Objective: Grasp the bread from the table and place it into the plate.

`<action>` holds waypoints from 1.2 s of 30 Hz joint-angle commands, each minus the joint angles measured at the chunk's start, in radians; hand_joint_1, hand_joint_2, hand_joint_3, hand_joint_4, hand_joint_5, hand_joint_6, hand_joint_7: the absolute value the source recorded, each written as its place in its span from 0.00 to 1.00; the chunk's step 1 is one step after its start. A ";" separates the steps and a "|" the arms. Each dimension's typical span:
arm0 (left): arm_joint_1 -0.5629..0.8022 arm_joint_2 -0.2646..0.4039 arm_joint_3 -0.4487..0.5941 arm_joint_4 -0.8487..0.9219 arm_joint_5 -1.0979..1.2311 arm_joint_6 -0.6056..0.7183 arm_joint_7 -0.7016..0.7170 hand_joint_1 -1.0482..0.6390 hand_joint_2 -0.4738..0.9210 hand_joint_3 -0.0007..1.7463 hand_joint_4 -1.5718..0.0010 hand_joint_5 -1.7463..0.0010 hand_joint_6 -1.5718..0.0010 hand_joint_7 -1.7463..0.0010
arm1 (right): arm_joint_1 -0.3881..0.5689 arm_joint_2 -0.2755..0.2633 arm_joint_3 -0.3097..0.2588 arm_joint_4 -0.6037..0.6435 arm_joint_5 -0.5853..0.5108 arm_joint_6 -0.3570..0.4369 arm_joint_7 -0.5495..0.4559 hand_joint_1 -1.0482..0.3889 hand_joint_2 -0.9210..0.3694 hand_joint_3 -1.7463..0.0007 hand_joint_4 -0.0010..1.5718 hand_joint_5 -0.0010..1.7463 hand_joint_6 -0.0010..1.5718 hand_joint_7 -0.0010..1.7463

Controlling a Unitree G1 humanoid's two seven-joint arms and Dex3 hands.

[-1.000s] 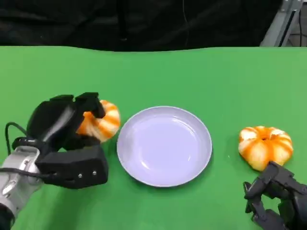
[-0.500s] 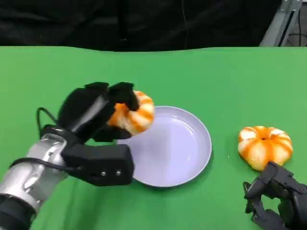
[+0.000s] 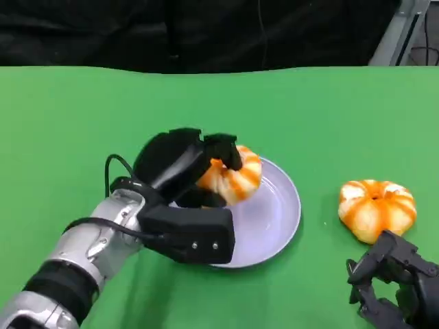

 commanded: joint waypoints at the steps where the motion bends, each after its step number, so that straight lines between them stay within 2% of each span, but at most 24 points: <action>1: -0.031 0.011 -0.002 0.013 0.006 -0.011 0.023 0.59 1.00 0.11 0.54 0.07 0.41 0.49 | 0.001 -0.006 -0.002 0.000 -0.002 0.004 -0.007 0.62 0.11 0.61 0.50 1.00 0.45 0.90; 3: -0.037 -0.007 -0.010 0.043 0.006 -0.005 0.018 0.59 1.00 0.11 0.54 0.07 0.41 0.49 | 0.000 -0.006 0.005 0.001 0.005 0.007 0.002 0.62 0.11 0.61 0.50 1.00 0.45 0.90; 4: -0.041 -0.021 -0.016 0.067 0.005 -0.001 0.014 0.58 1.00 0.15 0.58 0.03 0.47 0.35 | -0.001 -0.007 0.010 0.002 0.011 0.009 0.009 0.63 0.12 0.58 0.50 1.00 0.45 0.90; 6: -0.050 -0.036 -0.024 0.099 0.005 0.000 0.015 0.57 1.00 0.17 0.59 0.01 0.52 0.26 | -0.001 -0.007 0.015 0.002 0.017 0.011 0.016 0.63 0.12 0.56 0.50 1.00 0.45 0.90; 10: -0.060 -0.045 -0.038 0.136 0.011 -0.013 0.042 0.57 1.00 0.16 0.60 0.00 0.55 0.23 | -0.007 -0.008 0.013 0.009 0.002 0.000 0.007 0.63 0.16 0.50 0.50 1.00 0.45 0.89; 11: -0.062 -0.051 -0.044 0.146 0.016 -0.012 0.049 0.59 1.00 0.12 0.61 0.00 0.55 0.24 | -0.008 -0.006 0.012 0.009 -0.005 -0.001 0.000 0.62 0.17 0.49 0.51 1.00 0.45 0.90; 12: -0.063 -0.055 -0.049 0.154 0.018 -0.010 0.054 0.59 1.00 0.08 0.61 0.00 0.51 0.38 | -0.007 -0.005 0.011 0.008 -0.010 -0.002 -0.005 0.62 0.18 0.49 0.51 1.00 0.46 0.90; 13: -0.065 -0.059 -0.052 0.162 0.019 -0.013 0.056 0.60 1.00 0.06 0.61 0.00 0.43 0.56 | -0.008 -0.005 0.012 0.010 -0.009 -0.003 -0.006 0.62 0.18 0.48 0.51 1.00 0.46 0.90; 14: -0.066 -0.061 -0.053 0.167 0.018 -0.016 0.058 0.61 1.00 0.05 0.61 0.00 0.40 0.62 | -0.008 -0.006 0.013 0.011 -0.007 -0.004 -0.006 0.62 0.18 0.48 0.51 1.00 0.46 0.89; 16: -0.067 -0.066 -0.055 0.177 0.018 -0.022 0.059 0.60 1.00 0.07 0.61 0.02 0.37 0.68 | -0.011 -0.012 0.014 0.018 -0.007 -0.012 -0.004 0.62 0.19 0.47 0.51 1.00 0.46 0.89; 18: -0.068 -0.070 -0.056 0.186 0.015 -0.031 0.060 0.59 1.00 0.10 0.60 0.04 0.36 0.70 | -0.012 -0.014 0.013 0.020 -0.008 -0.015 -0.005 0.62 0.19 0.47 0.51 1.00 0.45 0.90; 20: -0.069 -0.072 -0.056 0.194 0.011 -0.041 0.062 0.60 1.00 0.13 0.60 0.04 0.38 0.62 | -0.012 -0.014 0.013 0.020 -0.008 -0.014 -0.006 0.62 0.19 0.47 0.51 1.00 0.45 0.90; 22: -0.071 -0.073 -0.055 0.199 0.011 -0.046 0.064 0.60 1.00 0.13 0.60 0.04 0.39 0.60 | -0.012 -0.014 0.013 0.020 -0.008 -0.014 -0.006 0.62 0.20 0.46 0.51 1.00 0.45 0.90; 31: -0.074 -0.073 -0.055 0.206 0.012 -0.051 0.068 0.60 1.00 0.13 0.60 0.04 0.40 0.57 | -0.012 -0.014 0.013 0.020 -0.008 -0.014 -0.006 0.62 0.20 0.45 0.51 1.00 0.45 0.90; 32: -0.072 -0.073 -0.056 0.208 0.010 -0.056 0.062 0.59 1.00 0.14 0.59 0.08 0.41 0.59 | -0.009 -0.015 0.013 0.016 -0.006 -0.007 -0.004 0.61 0.20 0.45 0.51 1.00 0.45 0.90; 33: -0.070 -0.073 -0.057 0.209 0.009 -0.060 0.058 0.58 1.00 0.15 0.55 0.23 0.40 0.68 | -0.007 -0.015 0.014 0.013 -0.005 -0.003 -0.003 0.61 0.20 0.45 0.51 1.00 0.45 0.90; 34: -0.070 -0.074 -0.057 0.211 0.008 -0.063 0.055 0.57 1.00 0.16 0.52 0.33 0.38 0.76 | -0.005 -0.016 0.014 0.010 -0.004 0.001 -0.002 0.61 0.20 0.46 0.51 1.00 0.45 0.90; 36: -0.070 -0.074 -0.057 0.212 0.008 -0.065 0.054 0.57 1.00 0.16 0.50 0.38 0.36 0.80 | -0.004 -0.016 0.015 0.009 -0.004 0.002 -0.001 0.61 0.20 0.46 0.51 1.00 0.45 0.90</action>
